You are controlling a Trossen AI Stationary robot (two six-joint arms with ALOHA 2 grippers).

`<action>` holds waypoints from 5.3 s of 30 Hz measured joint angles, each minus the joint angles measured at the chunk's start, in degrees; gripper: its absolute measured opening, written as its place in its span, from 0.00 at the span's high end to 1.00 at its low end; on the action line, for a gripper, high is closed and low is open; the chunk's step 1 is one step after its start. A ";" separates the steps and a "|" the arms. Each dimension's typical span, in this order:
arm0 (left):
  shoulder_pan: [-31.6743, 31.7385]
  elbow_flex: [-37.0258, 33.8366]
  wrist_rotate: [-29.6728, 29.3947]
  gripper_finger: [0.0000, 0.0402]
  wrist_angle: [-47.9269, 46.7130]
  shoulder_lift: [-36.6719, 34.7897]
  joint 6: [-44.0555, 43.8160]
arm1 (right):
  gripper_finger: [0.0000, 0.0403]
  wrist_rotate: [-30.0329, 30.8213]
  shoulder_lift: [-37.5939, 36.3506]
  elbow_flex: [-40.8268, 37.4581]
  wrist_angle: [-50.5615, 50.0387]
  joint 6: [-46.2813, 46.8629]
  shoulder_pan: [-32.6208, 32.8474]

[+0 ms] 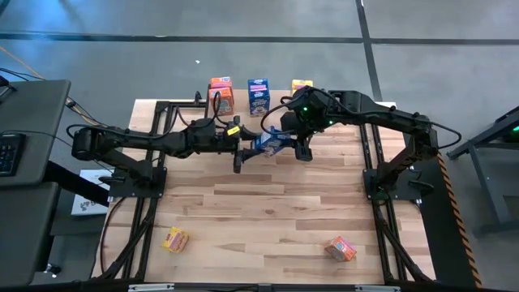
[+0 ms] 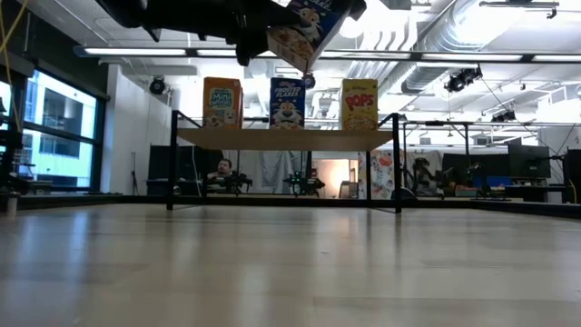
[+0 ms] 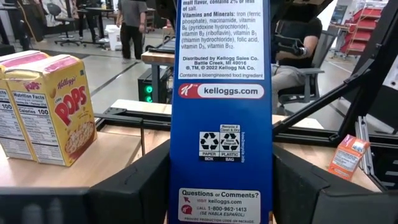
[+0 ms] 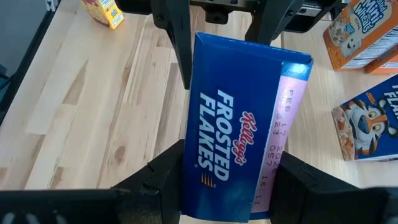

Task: Stack cereal on shelf
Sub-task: Put the blue cereal box on the shelf aligned with the other blue cereal boxes

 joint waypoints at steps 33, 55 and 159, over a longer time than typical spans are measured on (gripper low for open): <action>-0.79 -0.04 0.70 0.53 -0.14 -0.02 0.93 | 0.31 1.62 -1.51 0.04 -1.41 4.31 0.00; -0.76 -11.39 -8.25 0.53 19.01 -0.09 0.45 | 0.31 14.41 -15.30 -10.34 2.19 10.30 9.04; 11.69 -15.74 -7.39 0.53 51.31 20.81 1.90 | 0.31 34.14 -83.86 -100.78 75.53 9.44 19.49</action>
